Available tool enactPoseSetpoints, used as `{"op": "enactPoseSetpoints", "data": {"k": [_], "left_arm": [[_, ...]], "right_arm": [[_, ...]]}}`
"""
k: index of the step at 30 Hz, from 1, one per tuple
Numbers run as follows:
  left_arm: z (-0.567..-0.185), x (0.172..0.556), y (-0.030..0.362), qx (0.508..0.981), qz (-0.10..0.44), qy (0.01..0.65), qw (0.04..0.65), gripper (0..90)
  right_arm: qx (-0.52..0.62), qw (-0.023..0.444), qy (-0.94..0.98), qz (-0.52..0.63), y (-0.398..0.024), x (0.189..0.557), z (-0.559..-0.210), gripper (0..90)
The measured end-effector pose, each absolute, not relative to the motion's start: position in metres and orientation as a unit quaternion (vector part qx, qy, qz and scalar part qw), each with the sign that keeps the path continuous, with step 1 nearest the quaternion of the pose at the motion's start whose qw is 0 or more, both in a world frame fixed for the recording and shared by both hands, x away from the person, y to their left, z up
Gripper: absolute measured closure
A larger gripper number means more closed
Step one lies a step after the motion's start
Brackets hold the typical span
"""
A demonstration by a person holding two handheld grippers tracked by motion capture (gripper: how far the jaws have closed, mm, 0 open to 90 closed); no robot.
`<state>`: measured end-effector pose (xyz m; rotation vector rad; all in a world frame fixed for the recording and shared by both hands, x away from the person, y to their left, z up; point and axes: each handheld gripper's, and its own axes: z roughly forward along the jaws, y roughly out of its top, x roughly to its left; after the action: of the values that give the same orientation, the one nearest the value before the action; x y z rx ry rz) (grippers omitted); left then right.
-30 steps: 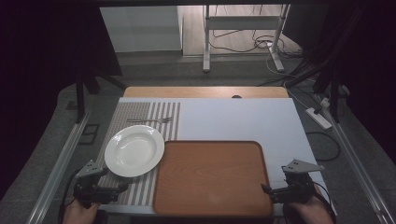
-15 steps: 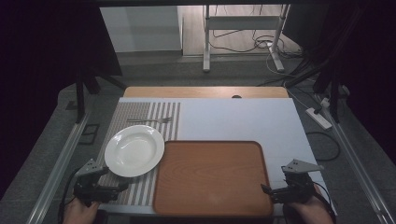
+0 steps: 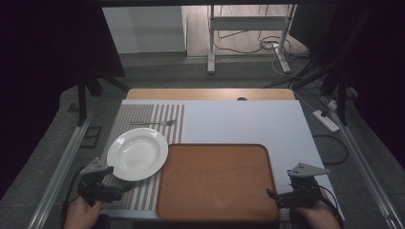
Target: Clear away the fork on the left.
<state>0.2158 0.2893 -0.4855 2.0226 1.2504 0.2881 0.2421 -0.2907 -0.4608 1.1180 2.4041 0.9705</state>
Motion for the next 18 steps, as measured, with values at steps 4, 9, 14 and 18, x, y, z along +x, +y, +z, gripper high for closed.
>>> {"op": "enactPoseSetpoints", "data": {"k": [4, 9, 14, 18], "left_arm": [[-0.486, 0.221, 0.29, 0.788, 0.117, 0.486, 0.36, 0.0], [-0.486, 0.226, 0.29, 0.785, 0.113, 0.493, 0.356, 0.0], [-0.487, 0.231, 0.29, 0.787, 0.105, 0.5, 0.348, 0.0], [-0.487, 0.238, 0.291, 0.786, 0.103, 0.502, 0.345, 0.0]], "right_arm": [[0.389, 0.158, 0.842, 0.338, -0.29, 0.242, -0.461, 0.9], [0.391, 0.158, 0.842, 0.338, -0.29, 0.242, -0.461, 0.9], [0.391, 0.157, 0.842, 0.338, -0.291, 0.242, -0.461, 0.9], [0.392, 0.157, 0.84, 0.341, -0.291, 0.242, -0.461, 0.8]]}}
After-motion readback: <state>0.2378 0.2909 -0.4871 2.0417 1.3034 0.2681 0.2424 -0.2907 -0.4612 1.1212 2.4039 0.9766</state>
